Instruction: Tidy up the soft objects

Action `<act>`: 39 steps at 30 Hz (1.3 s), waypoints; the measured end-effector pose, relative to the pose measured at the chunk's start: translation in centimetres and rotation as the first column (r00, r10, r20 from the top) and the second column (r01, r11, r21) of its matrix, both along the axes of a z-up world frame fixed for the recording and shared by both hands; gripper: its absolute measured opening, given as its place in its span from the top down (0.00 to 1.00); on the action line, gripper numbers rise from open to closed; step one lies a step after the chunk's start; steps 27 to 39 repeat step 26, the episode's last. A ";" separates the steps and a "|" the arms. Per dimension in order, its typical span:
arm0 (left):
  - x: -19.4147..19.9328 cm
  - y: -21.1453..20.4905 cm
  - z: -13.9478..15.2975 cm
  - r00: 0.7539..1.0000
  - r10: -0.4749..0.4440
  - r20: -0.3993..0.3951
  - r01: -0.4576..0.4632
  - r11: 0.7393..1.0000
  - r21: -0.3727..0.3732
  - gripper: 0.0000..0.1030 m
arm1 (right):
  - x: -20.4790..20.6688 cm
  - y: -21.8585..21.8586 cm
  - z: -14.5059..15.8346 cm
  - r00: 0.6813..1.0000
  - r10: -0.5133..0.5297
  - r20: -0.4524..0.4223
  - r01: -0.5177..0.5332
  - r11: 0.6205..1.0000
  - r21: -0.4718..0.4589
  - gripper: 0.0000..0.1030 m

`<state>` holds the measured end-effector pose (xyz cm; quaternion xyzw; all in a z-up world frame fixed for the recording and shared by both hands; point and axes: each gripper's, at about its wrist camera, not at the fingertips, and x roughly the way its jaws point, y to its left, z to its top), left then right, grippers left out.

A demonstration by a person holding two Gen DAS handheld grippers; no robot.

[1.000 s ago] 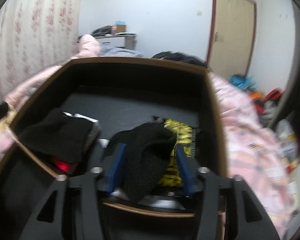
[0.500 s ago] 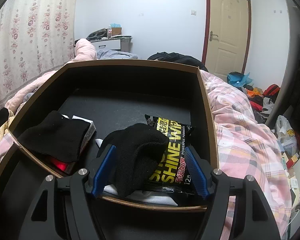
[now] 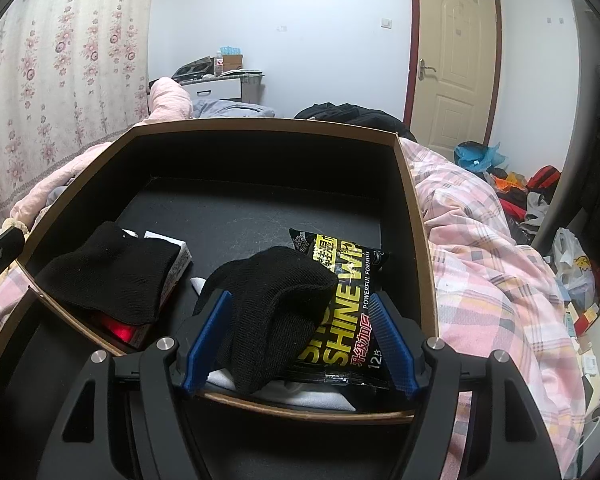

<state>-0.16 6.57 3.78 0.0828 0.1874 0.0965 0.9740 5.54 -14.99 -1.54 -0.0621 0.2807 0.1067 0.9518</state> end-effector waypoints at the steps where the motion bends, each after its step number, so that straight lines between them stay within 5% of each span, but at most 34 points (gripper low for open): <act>1: 0.0 0.0 0.0 1.000 0.000 0.000 0.000 1.000 0.001 0.00 | 0.0 0.0 0.0 1.000 0.000 0.000 0.000 1.000 0.000 0.34; 39: -0.3 0.0 0.1 1.000 0.000 0.002 0.000 1.000 0.014 0.00 | -0.1 -0.2 -0.1 1.000 0.001 0.000 -0.001 1.000 0.002 0.34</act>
